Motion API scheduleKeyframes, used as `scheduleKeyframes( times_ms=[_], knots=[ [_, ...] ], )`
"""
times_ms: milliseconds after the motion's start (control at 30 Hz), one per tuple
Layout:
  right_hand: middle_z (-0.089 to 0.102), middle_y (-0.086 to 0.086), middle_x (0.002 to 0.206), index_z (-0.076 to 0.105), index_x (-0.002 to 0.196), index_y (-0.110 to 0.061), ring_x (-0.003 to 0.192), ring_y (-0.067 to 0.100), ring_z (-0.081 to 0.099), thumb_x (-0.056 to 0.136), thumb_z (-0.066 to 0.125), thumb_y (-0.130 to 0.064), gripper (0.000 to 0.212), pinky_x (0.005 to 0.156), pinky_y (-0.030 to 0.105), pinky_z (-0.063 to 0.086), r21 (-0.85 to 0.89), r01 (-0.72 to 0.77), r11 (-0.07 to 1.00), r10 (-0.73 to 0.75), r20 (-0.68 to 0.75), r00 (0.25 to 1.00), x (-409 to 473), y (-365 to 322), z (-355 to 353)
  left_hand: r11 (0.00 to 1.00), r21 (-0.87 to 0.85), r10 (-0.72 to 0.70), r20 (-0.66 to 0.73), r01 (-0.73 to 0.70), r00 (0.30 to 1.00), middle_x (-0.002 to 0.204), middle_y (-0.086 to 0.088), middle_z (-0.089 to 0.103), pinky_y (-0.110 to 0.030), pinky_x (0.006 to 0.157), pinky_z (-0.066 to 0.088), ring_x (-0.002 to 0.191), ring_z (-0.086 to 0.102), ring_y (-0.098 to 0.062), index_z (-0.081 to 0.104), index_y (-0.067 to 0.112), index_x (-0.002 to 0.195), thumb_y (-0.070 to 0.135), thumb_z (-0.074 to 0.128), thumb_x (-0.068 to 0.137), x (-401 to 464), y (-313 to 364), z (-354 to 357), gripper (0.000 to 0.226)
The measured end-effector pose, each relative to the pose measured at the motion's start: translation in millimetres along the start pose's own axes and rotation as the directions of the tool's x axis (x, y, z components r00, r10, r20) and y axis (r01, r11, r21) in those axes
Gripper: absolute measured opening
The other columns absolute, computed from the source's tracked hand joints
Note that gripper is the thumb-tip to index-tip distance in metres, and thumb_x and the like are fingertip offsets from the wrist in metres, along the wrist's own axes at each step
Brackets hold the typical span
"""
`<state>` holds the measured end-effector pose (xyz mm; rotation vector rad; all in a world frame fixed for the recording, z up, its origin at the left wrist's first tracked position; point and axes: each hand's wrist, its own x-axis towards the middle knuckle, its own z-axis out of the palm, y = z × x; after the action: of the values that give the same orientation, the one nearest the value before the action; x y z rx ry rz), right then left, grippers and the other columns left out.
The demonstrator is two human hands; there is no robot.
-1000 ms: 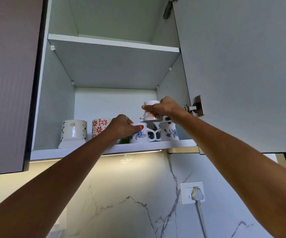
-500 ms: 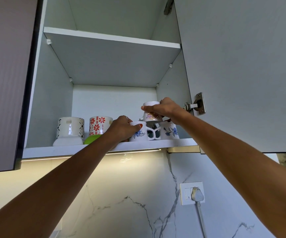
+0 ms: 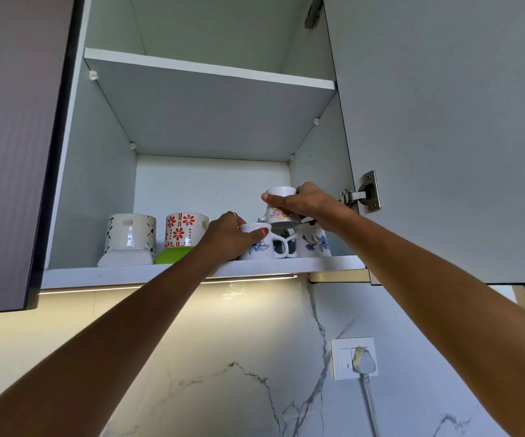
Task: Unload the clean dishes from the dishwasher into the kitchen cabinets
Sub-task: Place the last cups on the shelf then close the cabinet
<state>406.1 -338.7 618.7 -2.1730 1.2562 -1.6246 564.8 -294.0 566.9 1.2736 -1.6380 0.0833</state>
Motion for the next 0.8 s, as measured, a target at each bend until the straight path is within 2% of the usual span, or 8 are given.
scheduleKeyframes(
  times_ms=[133,300,467,633,700,800],
  knots=[
    [0.061,0.007,0.1,0.054,0.118,-0.005,0.067,0.009,0.055,0.078,0.063,-0.06,0.068,0.052,0.019,0.038,-0.004,0.011,1.0,-0.011,0.005,1.0,-0.1,1.0,0.6,0.999,0.032,0.006,0.004,-0.006,1.0,0.115,-0.013,0.063,-0.025,0.069,0.041,0.089,0.054,-0.017,0.053,0.007,0.116,0.042,0.061,0.088,-1.6,1.9,0.4,0.046],
    [0.063,0.01,0.106,0.053,0.117,-0.005,0.08,0.016,0.059,0.077,0.063,-0.06,0.069,0.053,0.018,0.04,0.008,0.031,0.999,-0.031,0.007,0.999,0.0,-0.8,4.1,0.999,0.036,0.005,-0.009,-0.005,1.0,0.113,-0.012,0.063,-0.027,0.071,0.042,0.088,0.053,-0.017,0.054,0.008,0.115,0.043,0.062,0.087,-1.5,1.6,1.4,0.046],
    [0.063,0.011,0.111,0.052,0.12,-0.005,0.085,0.018,0.061,0.077,0.063,-0.06,0.07,0.054,0.018,0.041,0.01,0.03,1.0,-0.03,0.013,0.999,-0.3,-0.4,3.4,0.998,0.06,0.016,-0.017,-0.015,1.0,0.114,-0.01,0.062,-0.024,0.063,0.041,0.088,0.053,-0.017,0.052,0.009,0.117,0.044,0.062,0.087,-1.9,0.8,1.8,0.047],
    [0.06,0.009,0.105,0.051,0.119,-0.005,0.085,0.018,0.059,0.08,0.061,-0.058,0.067,0.054,0.017,0.04,-0.022,0.041,0.999,-0.041,0.019,0.999,-2.8,-0.6,2.1,0.997,0.075,0.03,-0.031,-0.027,0.999,0.114,-0.01,0.062,-0.027,0.071,0.04,0.089,0.053,-0.017,0.053,0.009,0.117,0.044,0.062,0.087,-1.4,-0.9,3.0,0.047],
    [0.061,0.008,0.1,0.053,0.113,-0.005,0.084,0.018,0.059,0.082,0.059,-0.058,0.062,0.055,0.017,0.04,-0.026,0.039,0.999,-0.038,0.026,0.999,-3.3,0.1,0.7,0.997,0.077,0.022,-0.03,-0.02,0.999,0.114,-0.011,0.062,-0.025,0.064,0.041,0.089,0.053,-0.017,0.052,0.009,0.117,0.044,0.062,0.087,-0.8,-1.4,3.5,0.048],
    [0.064,0.008,0.087,0.061,0.092,-0.004,0.079,0.02,0.06,0.083,0.054,-0.062,0.06,0.059,0.02,0.042,-0.024,0.033,0.999,-0.033,0.021,0.999,-4.7,1.9,-3.6,0.999,0.048,0.005,-0.034,-0.003,0.999,0.114,-0.011,0.062,-0.023,0.06,0.04,0.089,0.055,-0.018,0.051,0.01,0.118,0.047,0.062,0.086,0.1,-2.1,3.8,0.051]
  ],
)
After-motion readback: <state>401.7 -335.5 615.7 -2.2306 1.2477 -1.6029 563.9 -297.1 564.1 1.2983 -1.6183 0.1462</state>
